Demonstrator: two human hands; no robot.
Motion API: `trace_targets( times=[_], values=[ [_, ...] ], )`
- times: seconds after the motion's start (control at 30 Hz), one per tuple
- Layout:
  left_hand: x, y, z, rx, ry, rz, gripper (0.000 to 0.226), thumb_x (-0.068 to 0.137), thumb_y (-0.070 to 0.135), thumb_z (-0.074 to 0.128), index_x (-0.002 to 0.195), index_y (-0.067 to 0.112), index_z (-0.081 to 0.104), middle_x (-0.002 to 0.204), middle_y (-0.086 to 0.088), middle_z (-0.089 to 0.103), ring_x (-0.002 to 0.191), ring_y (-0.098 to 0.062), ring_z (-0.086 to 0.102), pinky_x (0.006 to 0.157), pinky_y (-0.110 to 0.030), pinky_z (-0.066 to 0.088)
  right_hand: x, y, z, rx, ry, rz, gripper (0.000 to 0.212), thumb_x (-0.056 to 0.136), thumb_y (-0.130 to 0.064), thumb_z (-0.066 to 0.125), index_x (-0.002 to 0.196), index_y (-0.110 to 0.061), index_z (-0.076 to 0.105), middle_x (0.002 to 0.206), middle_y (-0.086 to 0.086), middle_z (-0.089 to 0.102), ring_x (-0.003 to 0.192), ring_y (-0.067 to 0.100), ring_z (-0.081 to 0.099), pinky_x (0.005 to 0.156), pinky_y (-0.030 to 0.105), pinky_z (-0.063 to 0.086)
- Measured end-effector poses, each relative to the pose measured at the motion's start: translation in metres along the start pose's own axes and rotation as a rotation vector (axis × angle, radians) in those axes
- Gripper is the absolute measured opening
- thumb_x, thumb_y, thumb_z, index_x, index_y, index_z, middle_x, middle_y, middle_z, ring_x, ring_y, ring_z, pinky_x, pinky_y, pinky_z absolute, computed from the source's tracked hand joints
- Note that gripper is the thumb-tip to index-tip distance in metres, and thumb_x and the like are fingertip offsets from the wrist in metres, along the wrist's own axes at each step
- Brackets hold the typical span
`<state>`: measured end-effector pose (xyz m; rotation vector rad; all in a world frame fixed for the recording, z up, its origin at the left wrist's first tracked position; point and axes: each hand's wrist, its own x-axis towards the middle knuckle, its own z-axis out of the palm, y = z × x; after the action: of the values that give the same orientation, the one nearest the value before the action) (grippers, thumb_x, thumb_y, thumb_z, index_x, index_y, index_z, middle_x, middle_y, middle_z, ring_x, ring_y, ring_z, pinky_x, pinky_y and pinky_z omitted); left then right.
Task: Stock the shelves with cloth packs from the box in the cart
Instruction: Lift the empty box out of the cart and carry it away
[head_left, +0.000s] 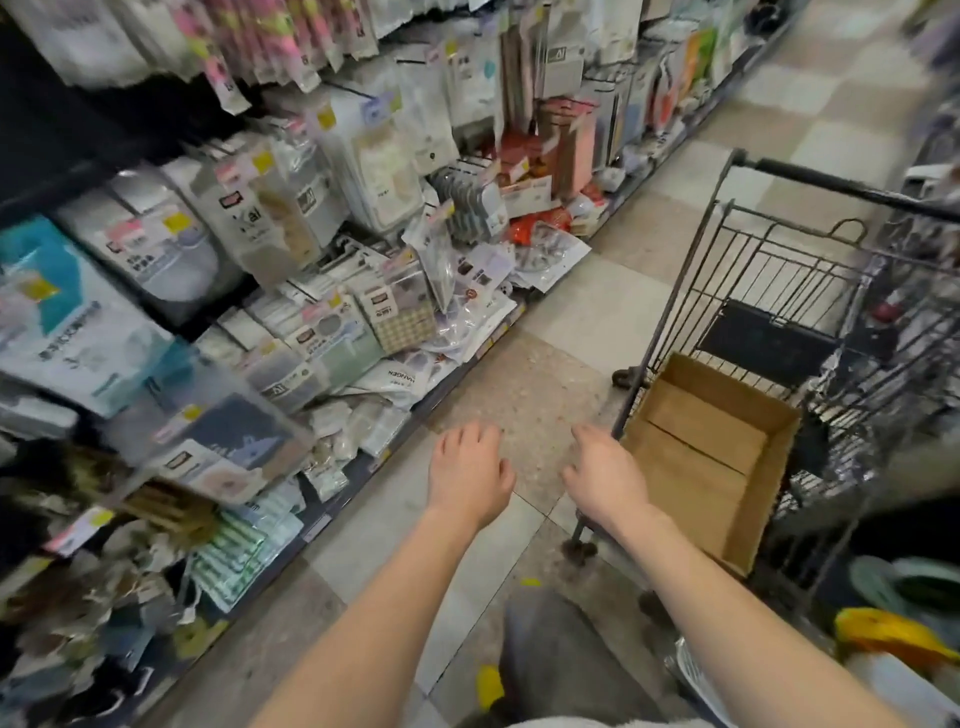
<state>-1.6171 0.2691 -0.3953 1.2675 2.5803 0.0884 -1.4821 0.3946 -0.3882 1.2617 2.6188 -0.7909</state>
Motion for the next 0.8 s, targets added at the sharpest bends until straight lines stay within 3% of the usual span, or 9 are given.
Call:
trace_targets(
  times=[0.17, 0.4, 0.6, 0.8],
  values=[
    [0.089, 0.002, 0.0, 0.051, -0.091, 0.114, 0.048, 0.097, 0.04, 0.046, 0.141, 0.023, 0.051, 0.139, -0.005, 0.057, 0.127, -0.031, 0.054, 0.108, -0.043, 0.039, 0.067, 0.025, -0.006, 0.024, 0.07, 0.111, 0.055, 0.093, -0.024, 0.057, 0.147, -0.012, 0.048, 0.147, 0.011, 0.053, 0.134, 0.03, 0.05, 0.109, 0.037, 0.042],
    [0.234, 0.043, -0.015, 0.131, -0.205, 0.379, 0.044, 0.099, 0.038, 0.045, 0.139, 0.022, 0.053, 0.133, -0.005, 0.06, 0.121, -0.031, 0.058, 0.103, -0.043, 0.044, 0.16, 0.066, -0.016, 0.11, 0.054, 0.332, 0.062, 0.1, -0.027, 0.055, 0.156, -0.011, 0.035, 0.162, 0.007, 0.036, 0.152, 0.024, 0.027, 0.123, 0.036, 0.022],
    [0.327, 0.105, -0.029, 0.215, -0.31, 0.627, 0.043, 0.101, 0.039, 0.044, 0.14, 0.024, 0.052, 0.135, -0.004, 0.06, 0.12, -0.03, 0.058, 0.099, -0.042, 0.045, 0.198, 0.089, -0.036, 0.225, 0.083, 0.576, 0.055, 0.098, -0.026, 0.056, 0.151, -0.014, 0.043, 0.155, 0.006, 0.045, 0.147, 0.023, 0.037, 0.12, 0.037, 0.032],
    [0.392, 0.176, -0.025, 0.314, -0.374, 0.913, 0.045, 0.102, 0.039, 0.043, 0.144, 0.023, 0.049, 0.144, -0.004, 0.055, 0.13, -0.029, 0.053, 0.106, -0.042, 0.043, 0.21, 0.122, -0.046, 0.402, 0.145, 0.935, 0.059, 0.099, -0.028, 0.055, 0.154, -0.013, 0.039, 0.159, 0.008, 0.04, 0.149, 0.023, 0.032, 0.12, 0.037, 0.031]
  ],
)
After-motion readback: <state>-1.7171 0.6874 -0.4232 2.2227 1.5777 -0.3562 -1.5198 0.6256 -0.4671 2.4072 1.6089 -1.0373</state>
